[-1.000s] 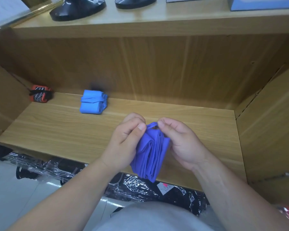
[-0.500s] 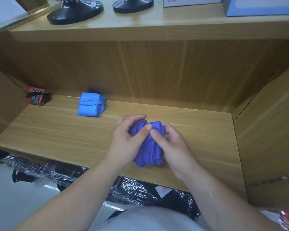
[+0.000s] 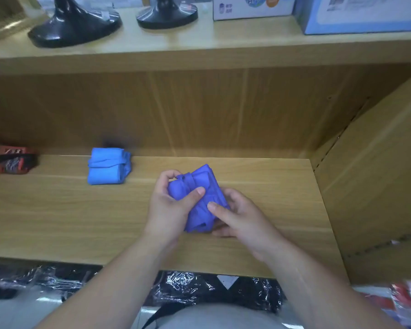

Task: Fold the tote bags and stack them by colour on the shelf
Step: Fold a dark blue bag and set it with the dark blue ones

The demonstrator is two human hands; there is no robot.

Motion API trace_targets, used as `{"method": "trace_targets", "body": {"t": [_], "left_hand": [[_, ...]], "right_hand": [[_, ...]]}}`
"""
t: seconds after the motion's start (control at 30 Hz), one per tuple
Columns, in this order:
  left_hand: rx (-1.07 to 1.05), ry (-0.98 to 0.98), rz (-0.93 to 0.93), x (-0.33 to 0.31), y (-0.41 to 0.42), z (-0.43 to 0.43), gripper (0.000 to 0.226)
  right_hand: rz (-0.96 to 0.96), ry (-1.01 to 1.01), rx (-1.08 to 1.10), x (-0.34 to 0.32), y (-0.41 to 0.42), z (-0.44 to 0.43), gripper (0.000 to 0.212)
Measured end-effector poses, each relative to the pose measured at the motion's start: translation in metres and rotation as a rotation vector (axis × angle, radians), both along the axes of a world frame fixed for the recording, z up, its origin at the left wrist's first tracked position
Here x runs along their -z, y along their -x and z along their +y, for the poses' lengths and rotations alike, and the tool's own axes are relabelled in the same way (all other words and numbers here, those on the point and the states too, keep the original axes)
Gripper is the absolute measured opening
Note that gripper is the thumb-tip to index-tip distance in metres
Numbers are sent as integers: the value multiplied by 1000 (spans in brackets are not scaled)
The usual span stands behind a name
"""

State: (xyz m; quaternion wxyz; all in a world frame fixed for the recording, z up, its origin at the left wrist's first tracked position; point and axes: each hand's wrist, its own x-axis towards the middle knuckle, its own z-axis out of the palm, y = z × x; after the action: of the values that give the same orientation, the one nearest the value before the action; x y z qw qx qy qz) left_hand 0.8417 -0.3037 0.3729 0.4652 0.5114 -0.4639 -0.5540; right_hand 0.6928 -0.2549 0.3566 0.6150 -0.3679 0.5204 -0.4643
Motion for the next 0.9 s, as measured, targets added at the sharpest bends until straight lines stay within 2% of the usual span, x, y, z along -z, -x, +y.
{"method": "trace_targets", "body": {"t": [0.1, 0.2, 0.37, 0.47, 0.53, 0.6, 0.67, 0.73, 0.77, 0.83, 0.9], "left_hand": [[56, -52, 65, 8, 3, -12, 36], [194, -139, 101, 14, 2, -22, 37], [360, -241, 49, 30, -5, -33, 62], [469, -237, 106, 36, -6, -36, 49], [539, -215, 100, 36, -12, -47, 48], [690, -232, 1, 35, -19, -63, 46], [832, -248, -101, 35, -21, -78, 43], [760, -172, -145, 37, -17, -89, 40], [655, -107, -175, 40, -14, -94, 41], [493, 39, -256, 46, -12, -101, 44], [500, 200, -304, 55, -13, -103, 49]], "right_hand": [[91, 18, 73, 4, -1, -2, 16], [144, -24, 134, 4, 4, -7, 16], [21, -169, 363, 8, -2, -11, 18], [120, -212, 305, 13, -13, -9, 27], [232, -244, 382, 14, -11, -8, 37], [246, -215, 489, 16, -5, -6, 43], [271, -132, 460, 18, 1, -6, 65], [337, -82, 380, 24, 1, -8, 72], [372, -69, 378, 28, 0, -8, 68], [470, -87, 509, 37, -1, -12, 49], [484, -134, 706, 42, -5, -18, 19]]}}
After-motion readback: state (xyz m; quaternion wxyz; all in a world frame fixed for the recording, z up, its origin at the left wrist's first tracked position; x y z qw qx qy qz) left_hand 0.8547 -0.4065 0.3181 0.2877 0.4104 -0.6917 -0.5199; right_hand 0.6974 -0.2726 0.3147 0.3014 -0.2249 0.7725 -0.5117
